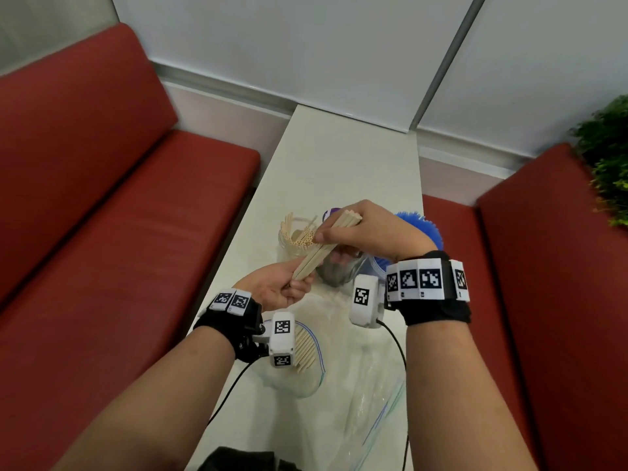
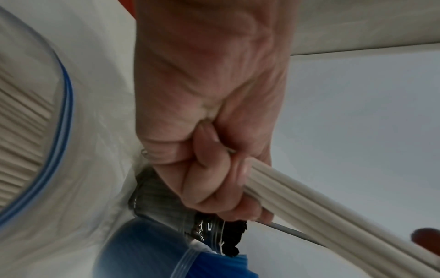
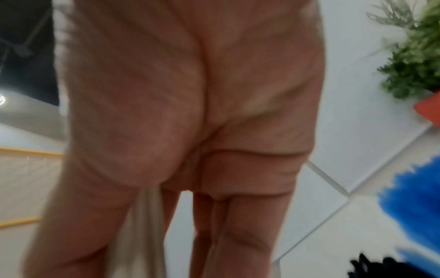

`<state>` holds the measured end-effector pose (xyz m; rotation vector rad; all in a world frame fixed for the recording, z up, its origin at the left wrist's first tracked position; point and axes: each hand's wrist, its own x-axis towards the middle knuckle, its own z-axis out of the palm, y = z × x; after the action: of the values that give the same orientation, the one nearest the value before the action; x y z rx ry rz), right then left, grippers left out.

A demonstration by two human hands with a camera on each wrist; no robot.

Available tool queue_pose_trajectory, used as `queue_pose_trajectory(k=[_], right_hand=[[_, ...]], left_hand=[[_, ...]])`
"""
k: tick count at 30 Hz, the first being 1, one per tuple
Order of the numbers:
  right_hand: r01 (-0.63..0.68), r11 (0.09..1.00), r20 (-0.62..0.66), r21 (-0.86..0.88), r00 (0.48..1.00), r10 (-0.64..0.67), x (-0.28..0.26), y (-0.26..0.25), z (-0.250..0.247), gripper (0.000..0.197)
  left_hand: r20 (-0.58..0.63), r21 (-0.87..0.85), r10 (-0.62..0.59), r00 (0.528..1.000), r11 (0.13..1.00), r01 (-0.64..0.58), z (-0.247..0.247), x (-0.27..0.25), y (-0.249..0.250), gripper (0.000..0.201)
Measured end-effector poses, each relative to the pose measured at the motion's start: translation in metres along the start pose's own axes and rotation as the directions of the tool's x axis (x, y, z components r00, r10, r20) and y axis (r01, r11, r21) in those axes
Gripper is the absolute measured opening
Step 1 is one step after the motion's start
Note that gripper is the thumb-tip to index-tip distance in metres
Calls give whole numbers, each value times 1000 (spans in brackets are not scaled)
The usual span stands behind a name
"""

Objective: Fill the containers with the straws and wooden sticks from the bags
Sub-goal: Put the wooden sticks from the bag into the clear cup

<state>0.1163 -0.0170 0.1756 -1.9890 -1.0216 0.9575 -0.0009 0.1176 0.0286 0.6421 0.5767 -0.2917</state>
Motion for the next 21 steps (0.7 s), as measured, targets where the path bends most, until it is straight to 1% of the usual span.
queue_pose_trajectory(k=[3,5,7,8,9,11,12,13,14,15,16,17,18,19,20,21], right_hand=[[33,996,0,87,999,-34,7,0,-1,11],[62,992,-38,106,998,-58,13,-1,-6,11],[111,985,-148,133,985,-91,21,-3,-13,9],[140,979,-223,150,969,-105,26,-4,-16,9],[168,972,-294,164,949,-114,33,-3,-18,9],[190,968,-389,162,914,-114,49,1,-16,8],[179,974,-415,139,904,-107,59,4,-13,7],[155,982,-428,107,899,-95,68,8,-9,6],[122,990,-432,71,898,-79,77,13,-3,7],[83,996,-433,40,900,-58,87,18,4,8],[41,999,-430,16,902,-31,96,23,11,9],[0,1000,-423,-4,906,-2,104,29,17,10],[-38,999,-413,-18,910,27,112,35,23,10],[-73,997,-399,-30,915,55,119,41,28,9],[-104,993,-384,-50,920,77,124,46,32,10],[-126,989,-377,-81,922,86,128,50,35,14]], left_hand=[[-62,58,11,998,998,-8,-2,2,8,21],[-155,127,20,988,992,0,-6,1,18,28],[-242,238,38,970,971,21,-13,-2,29,34],[-247,316,40,968,948,41,-17,-5,34,34],[-213,414,32,976,908,60,-19,-9,38,34],[-59,595,-28,998,801,57,-22,-17,44,32],[33,657,-85,996,752,43,-23,-19,46,30],[110,710,-161,981,703,36,-23,-20,46,29],[159,765,-249,955,642,40,-21,-20,45,29],[170,828,-340,925,559,53,-18,-18,43,30],[142,894,-421,896,442,67,-12,-15,39,31],[86,954,-480,873,291,66,-6,-11,34,32],[15,991,-506,862,125,56,-1,-6,27,33],[-53,999,-502,863,-26,46,3,-1,20,35],[-113,988,-487,866,-144,48,6,5,12,38],[-172,973,-484,858,-220,71,4,11,2,43]])
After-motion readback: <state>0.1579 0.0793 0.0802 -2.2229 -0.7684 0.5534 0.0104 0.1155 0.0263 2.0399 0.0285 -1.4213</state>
